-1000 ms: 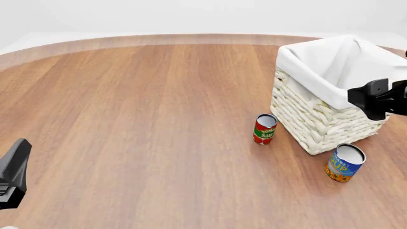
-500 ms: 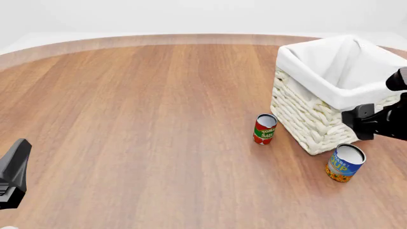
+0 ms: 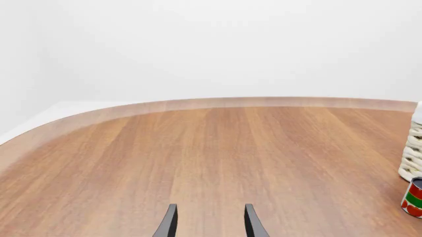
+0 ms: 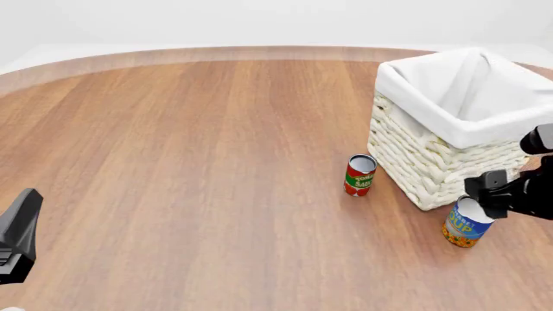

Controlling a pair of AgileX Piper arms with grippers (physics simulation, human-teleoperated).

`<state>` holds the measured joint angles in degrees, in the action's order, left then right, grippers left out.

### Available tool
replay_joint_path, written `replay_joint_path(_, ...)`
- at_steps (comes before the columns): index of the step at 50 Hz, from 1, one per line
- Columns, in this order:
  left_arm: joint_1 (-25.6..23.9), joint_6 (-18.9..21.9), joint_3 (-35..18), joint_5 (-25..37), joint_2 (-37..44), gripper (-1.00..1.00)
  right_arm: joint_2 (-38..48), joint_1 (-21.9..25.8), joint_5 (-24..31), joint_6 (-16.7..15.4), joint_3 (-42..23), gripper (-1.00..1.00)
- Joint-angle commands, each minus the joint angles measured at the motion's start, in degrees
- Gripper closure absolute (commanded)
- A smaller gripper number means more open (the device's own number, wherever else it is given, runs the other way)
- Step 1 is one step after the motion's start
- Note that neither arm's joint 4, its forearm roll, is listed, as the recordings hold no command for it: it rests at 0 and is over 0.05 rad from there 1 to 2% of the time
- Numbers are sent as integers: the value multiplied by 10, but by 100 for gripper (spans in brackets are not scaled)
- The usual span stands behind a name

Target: Pick up the alphabet soup and the cream cheese box, and put them in the basket.

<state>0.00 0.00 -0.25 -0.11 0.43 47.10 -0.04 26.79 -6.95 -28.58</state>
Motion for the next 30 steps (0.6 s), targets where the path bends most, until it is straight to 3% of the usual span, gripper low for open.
replay_joint_path(1, 0, 0, 0, 0, 0, -100, -12, -2, 16, -1, 8, -100)
replay_joint_path(30, 0, 0, 0, 0, 0, -100, -4, -9, 7, -1, 10, -100)
